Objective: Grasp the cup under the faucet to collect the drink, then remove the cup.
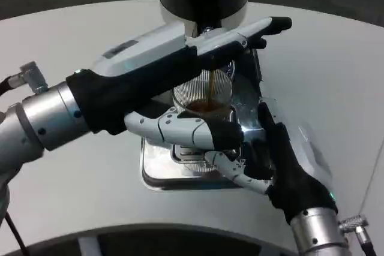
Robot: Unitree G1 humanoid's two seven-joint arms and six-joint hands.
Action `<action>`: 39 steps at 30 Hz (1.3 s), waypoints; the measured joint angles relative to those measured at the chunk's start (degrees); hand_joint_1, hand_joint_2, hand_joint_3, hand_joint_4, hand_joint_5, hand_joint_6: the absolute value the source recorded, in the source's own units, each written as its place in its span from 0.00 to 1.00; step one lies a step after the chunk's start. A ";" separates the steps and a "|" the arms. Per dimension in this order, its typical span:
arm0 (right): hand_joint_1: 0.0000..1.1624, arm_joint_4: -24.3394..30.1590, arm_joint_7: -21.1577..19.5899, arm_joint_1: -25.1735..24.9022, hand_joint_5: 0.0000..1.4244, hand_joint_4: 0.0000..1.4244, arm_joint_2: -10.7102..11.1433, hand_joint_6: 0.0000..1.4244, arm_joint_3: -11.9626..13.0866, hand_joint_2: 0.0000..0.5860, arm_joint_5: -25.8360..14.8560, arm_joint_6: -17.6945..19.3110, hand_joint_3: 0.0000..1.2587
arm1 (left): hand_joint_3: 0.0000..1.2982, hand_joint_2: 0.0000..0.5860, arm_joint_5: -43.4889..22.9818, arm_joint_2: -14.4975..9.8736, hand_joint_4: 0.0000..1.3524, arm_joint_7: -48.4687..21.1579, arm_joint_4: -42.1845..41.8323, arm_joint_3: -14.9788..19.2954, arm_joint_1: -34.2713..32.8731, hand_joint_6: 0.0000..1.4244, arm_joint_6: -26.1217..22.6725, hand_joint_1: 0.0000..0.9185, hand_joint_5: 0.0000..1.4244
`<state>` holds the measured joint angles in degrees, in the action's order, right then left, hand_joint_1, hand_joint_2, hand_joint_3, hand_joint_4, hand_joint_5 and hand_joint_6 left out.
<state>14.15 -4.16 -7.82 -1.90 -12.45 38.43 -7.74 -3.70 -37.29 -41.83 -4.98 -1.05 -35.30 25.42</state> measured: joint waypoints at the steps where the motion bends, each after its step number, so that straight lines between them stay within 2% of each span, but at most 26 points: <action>1: 0.54 -0.55 -0.02 -0.65 0.00 0.00 -0.16 0.02 -0.05 0.35 -0.10 -0.38 0.00 | 0.00 0.14 0.00 -0.01 0.00 0.01 -0.03 0.01 0.02 0.03 0.00 0.00 0.06; 5: 0.58 -3.09 -0.18 -3.35 0.00 0.00 -1.01 0.00 -0.28 0.31 -1.12 -1.73 0.00 | 0.00 0.14 -0.01 -0.14 0.00 0.03 -0.24 0.23 0.21 0.03 -0.01 0.00 0.06; 15: 0.61 -9.75 -2.42 -9.41 0.00 0.00 -2.48 0.00 -0.07 0.30 -3.90 -3.64 0.00 | 0.00 0.14 -0.30 -0.71 0.00 0.02 -0.45 0.60 0.65 0.03 -0.01 0.00 0.06; 25: 0.62 -16.07 -6.02 -13.67 0.00 0.00 -3.13 0.00 0.33 0.30 -6.88 -3.68 0.00 | 0.00 0.14 -0.54 -1.09 0.00 0.01 -0.46 0.99 0.82 0.03 -0.01 0.00 0.06; 39: 0.64 -19.88 -8.53 -16.11 0.00 0.00 -3.18 0.00 -0.72 0.28 -8.94 -2.35 0.00 | 0.00 0.14 -0.60 -1.16 0.00 -0.05 -0.41 1.62 0.90 0.03 -0.01 0.00 0.06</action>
<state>-5.73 -12.69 -23.93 -5.09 -13.17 29.49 -10.10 -4.30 -38.44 -41.88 -5.39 0.57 -34.40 25.41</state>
